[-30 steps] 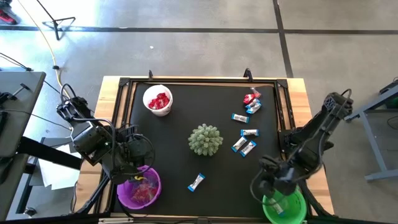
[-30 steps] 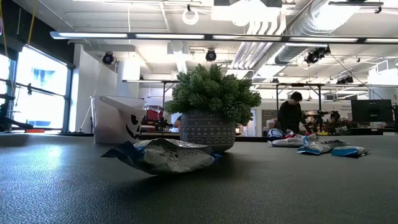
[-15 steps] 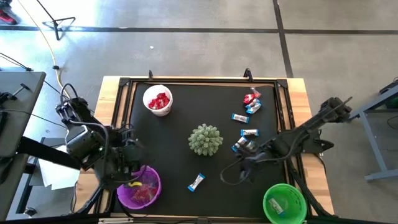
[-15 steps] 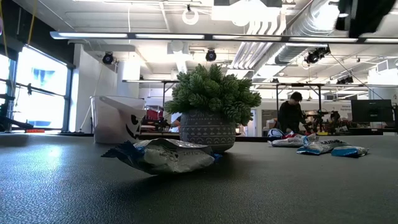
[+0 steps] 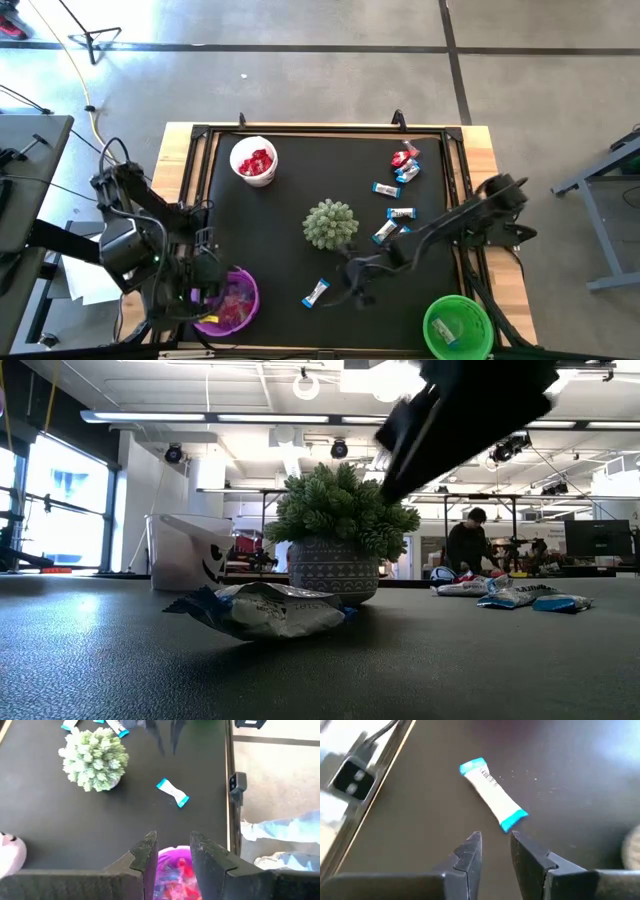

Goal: Organize candy in baskets
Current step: Put the white chocolate bar into the green bucket

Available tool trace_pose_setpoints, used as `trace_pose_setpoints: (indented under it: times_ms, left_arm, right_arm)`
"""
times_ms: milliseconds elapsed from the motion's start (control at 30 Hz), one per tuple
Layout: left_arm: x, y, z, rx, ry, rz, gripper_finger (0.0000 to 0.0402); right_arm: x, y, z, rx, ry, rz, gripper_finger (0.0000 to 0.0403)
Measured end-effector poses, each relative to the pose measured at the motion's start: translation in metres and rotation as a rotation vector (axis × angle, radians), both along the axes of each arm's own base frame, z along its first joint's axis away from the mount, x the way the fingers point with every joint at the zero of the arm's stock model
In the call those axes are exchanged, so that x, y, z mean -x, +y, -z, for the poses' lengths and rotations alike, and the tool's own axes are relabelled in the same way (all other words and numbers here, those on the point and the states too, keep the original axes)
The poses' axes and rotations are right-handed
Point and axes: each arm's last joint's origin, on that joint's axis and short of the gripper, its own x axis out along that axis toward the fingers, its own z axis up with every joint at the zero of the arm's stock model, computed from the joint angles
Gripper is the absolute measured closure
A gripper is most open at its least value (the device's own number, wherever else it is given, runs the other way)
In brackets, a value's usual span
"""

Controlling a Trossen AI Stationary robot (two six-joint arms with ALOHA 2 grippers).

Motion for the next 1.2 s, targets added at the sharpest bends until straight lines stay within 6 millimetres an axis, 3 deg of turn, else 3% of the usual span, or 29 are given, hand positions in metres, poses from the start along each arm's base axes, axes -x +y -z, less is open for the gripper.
trace_pose_setpoints:
  times_ms: [133,267,733,1200]
  left_arm:
    - [0.002,-0.005,0.001,0.032,0.008,-0.008,0.0300]
    - [0.005,-0.007,0.002,0.061,0.016,-0.014,0.0300]
    - [0.006,-0.009,0.001,0.059,0.021,0.019,0.0300]
    - [0.004,-0.007,0.002,0.065,0.027,-0.002,0.0300]
  right_arm:
    - [-0.022,-0.008,0.021,-0.175,0.023,0.063,0.0297]
    - [-0.035,-0.016,0.027,-0.257,-0.017,0.059,0.0281]
    - [-0.038,-0.016,0.025,0.008,-0.200,-0.256,0.0225]
    - [-0.054,-0.026,0.057,0.014,-0.211,-0.282,0.0210]
